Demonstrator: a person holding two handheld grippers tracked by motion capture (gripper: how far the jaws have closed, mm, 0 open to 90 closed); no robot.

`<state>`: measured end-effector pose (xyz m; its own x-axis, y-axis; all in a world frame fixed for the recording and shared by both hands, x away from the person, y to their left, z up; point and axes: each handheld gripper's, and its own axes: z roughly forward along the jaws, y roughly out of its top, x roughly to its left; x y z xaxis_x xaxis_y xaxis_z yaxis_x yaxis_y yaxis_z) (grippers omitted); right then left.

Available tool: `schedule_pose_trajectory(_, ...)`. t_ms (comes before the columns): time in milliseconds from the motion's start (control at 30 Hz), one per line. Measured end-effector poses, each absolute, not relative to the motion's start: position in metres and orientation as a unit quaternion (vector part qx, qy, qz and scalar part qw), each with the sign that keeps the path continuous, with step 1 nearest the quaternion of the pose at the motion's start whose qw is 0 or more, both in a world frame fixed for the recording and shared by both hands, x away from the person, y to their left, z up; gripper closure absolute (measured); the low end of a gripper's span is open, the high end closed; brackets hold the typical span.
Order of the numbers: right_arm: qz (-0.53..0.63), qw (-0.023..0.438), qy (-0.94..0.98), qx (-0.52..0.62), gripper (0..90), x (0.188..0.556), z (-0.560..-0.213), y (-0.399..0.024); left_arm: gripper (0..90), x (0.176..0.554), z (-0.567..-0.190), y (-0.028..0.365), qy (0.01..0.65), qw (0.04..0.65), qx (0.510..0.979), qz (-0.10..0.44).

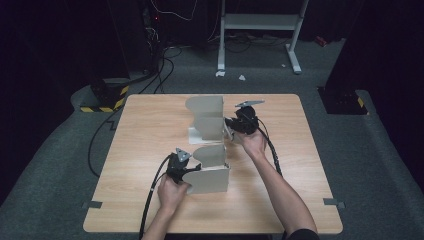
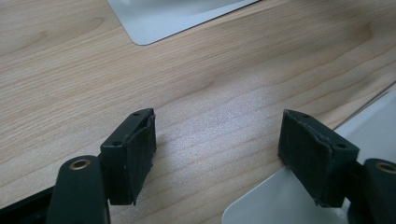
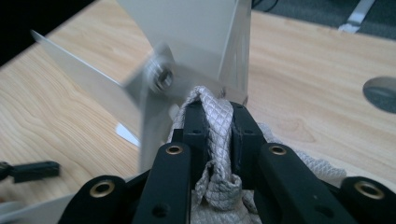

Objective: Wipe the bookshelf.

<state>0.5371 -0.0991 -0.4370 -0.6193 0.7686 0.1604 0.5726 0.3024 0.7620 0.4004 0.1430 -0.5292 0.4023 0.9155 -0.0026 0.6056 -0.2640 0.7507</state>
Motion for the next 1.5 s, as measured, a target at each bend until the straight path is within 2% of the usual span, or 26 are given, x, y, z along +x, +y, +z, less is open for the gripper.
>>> schedule_pose_trajectory(367, 0.379, 0.088, 0.806, 0.446, 80.4, 0.55, -0.483, -0.086, 28.5, 0.4, -0.529, 0.143, 0.497, 0.347, 0.763, 0.224)
schedule_pose_trajectory(600, 0.372, 0.069, 0.804, 0.458, 80.3, 0.554, -0.5, -0.087, 28.7, 0.4, -0.529, 0.143, 0.495, 0.347, 0.765, 0.224)
schedule_pose_trajectory(1100, 0.429, 0.109, 0.79, 0.424, 80.2, 0.54, -0.435, -0.096, 28.8, 0.4, -0.529, 0.143, 0.495, 0.348, 0.765, 0.223)
schedule_pose_trajectory(1500, 0.45, 0.131, 0.778, 0.419, 80.2, 0.543, -0.409, -0.101, 28.9, 0.4, -0.529, 0.143, 0.494, 0.348, 0.765, 0.223)
